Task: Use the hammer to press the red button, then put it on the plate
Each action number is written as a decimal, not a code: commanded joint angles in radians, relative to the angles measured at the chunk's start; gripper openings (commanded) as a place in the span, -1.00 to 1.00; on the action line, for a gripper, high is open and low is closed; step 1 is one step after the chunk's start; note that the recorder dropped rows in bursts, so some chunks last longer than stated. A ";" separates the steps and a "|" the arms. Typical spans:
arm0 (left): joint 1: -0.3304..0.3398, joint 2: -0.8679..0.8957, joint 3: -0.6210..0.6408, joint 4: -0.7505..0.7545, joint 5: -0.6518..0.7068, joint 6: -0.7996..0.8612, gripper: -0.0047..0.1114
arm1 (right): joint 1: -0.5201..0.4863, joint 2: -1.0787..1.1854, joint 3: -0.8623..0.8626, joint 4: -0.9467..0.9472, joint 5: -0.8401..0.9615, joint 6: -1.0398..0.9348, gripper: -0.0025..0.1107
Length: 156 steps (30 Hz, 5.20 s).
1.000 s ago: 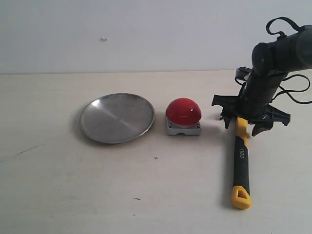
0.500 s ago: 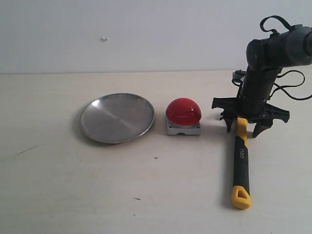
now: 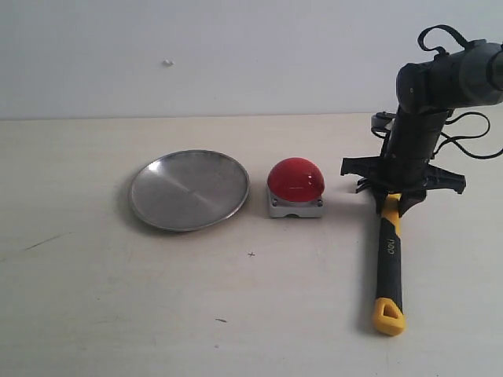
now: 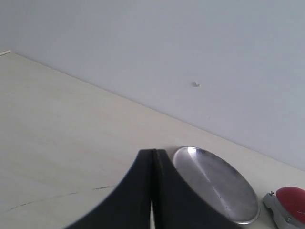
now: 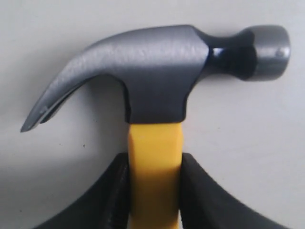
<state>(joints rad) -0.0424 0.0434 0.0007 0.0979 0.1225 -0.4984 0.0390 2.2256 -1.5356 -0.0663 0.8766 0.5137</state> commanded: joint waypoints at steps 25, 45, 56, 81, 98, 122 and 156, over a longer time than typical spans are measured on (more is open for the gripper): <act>-0.057 0.379 -0.156 0.778 -0.884 -0.866 -0.68 | 0.003 -0.391 0.004 -0.168 -0.117 -0.128 -0.96; -0.554 1.660 -0.840 0.803 -1.151 -0.765 -0.04 | 0.251 -0.666 0.004 -0.131 -0.074 -0.155 -0.96; -0.715 1.887 -1.113 0.680 -0.983 -0.765 -0.04 | 0.251 -0.666 0.004 -0.127 -0.065 -0.169 -0.96; -0.773 1.923 -1.213 0.633 -0.925 -0.762 -0.30 | 0.251 -0.666 0.004 -0.069 -0.068 -0.182 -0.96; -0.773 1.923 -1.213 0.646 -0.903 -0.739 -0.31 | 0.251 -0.666 0.004 -0.002 -0.064 -0.218 -0.96; -0.753 1.923 -1.213 0.675 -0.762 -0.717 -0.92 | 0.251 -0.774 0.004 -0.026 0.096 -0.253 0.20; -0.726 1.619 -0.953 0.912 -0.266 -0.739 -0.92 | 0.251 -1.832 1.354 0.006 -1.052 -0.270 -0.96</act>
<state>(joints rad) -0.7655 1.6886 -0.9456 1.0054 -0.0832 -1.2420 0.2895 0.4146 -0.2314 -0.0144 -0.0618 0.2559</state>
